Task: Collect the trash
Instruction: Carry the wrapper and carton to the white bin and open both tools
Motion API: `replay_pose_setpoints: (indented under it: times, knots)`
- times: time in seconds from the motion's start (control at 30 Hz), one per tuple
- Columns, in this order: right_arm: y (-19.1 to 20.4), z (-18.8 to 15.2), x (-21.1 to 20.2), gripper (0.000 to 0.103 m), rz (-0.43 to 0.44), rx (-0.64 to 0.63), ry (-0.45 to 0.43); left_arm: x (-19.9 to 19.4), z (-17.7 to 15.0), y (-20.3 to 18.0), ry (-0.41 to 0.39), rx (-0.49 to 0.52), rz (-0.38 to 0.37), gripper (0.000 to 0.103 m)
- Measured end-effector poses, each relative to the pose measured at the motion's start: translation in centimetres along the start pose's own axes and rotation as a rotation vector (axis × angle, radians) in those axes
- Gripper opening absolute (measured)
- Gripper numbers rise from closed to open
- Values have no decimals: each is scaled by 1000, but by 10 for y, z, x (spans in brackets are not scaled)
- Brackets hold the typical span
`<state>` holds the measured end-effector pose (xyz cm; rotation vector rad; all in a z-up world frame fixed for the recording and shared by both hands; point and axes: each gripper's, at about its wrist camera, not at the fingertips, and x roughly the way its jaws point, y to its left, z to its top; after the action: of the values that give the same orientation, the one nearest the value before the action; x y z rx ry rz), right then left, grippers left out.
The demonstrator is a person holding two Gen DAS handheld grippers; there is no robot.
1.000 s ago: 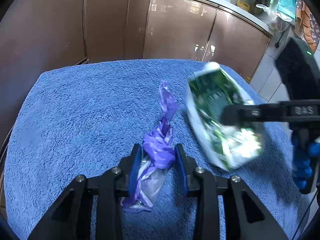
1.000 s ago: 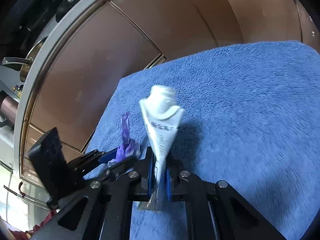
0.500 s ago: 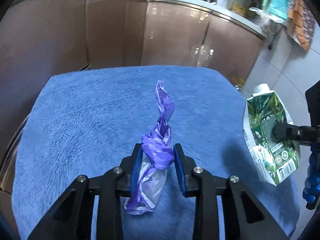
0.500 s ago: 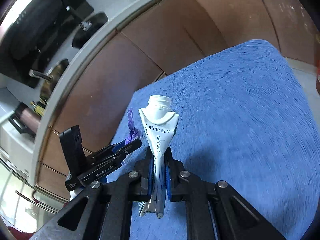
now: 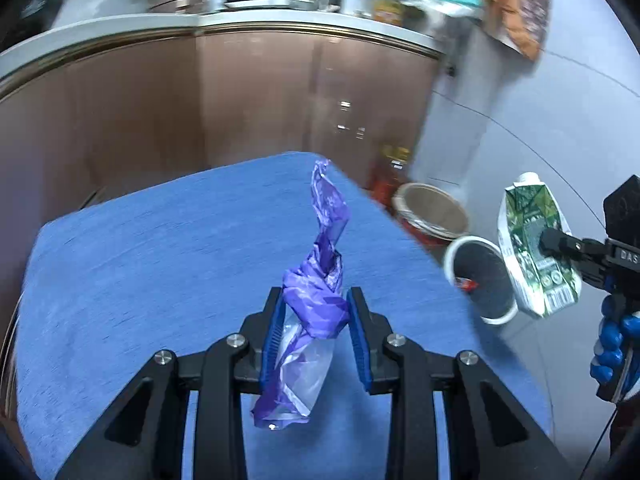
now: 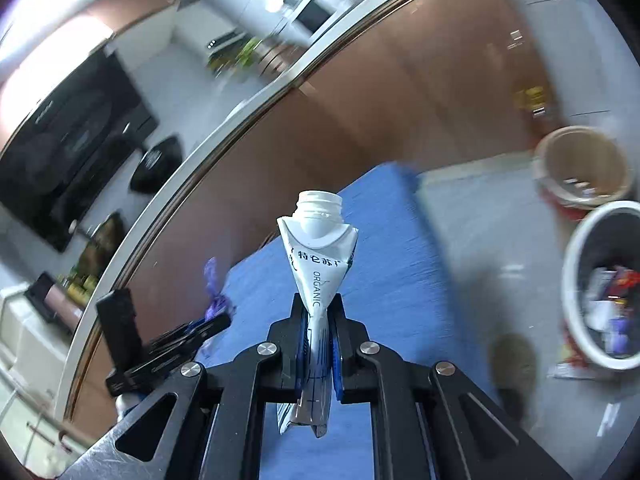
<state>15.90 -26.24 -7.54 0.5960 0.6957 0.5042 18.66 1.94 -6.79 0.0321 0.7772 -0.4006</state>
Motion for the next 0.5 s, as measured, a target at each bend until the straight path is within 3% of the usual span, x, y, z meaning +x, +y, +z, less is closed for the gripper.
replay_pose_setpoints:
  times: [0.23,0.37,0.5]
  knots:
    - [-67,17,-61,10,-290,24,-140,54,40,-113,46,139,-131,30]
    - [-113,21,-75,10,-436,34,-163,99,60,-182,88,216,-208,30]
    - [-158,21,-71,10,-555,60,-154,142,68,-225,135,253,-237,30]
